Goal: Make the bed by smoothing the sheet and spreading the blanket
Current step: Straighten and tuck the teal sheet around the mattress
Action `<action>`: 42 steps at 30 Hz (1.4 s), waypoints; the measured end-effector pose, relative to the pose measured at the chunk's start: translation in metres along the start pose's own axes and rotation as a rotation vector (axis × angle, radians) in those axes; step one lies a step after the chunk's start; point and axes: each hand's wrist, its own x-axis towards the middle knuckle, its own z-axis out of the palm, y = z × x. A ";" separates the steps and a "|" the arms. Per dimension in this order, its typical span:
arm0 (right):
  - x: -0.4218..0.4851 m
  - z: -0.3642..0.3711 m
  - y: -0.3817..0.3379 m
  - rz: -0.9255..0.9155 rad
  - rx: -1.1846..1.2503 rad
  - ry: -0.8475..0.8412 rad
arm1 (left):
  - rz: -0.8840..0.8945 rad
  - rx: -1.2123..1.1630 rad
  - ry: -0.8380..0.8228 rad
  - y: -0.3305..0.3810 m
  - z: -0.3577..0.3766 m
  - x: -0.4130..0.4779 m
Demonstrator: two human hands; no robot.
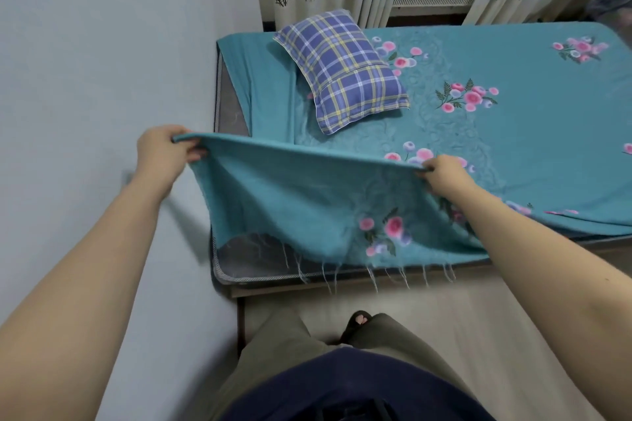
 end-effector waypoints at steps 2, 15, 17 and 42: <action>0.011 -0.014 -0.012 0.000 0.129 0.144 | 0.105 0.014 0.089 0.016 -0.009 0.013; -0.045 0.075 0.017 -0.161 0.112 0.100 | 0.091 0.565 0.030 -0.127 -0.011 -0.088; -0.050 0.104 0.028 -0.139 0.076 0.006 | 0.131 0.642 -0.047 -0.157 -0.002 -0.099; -0.039 0.357 0.112 -0.132 -0.152 -0.832 | -0.545 0.900 -0.376 -0.392 0.137 -0.152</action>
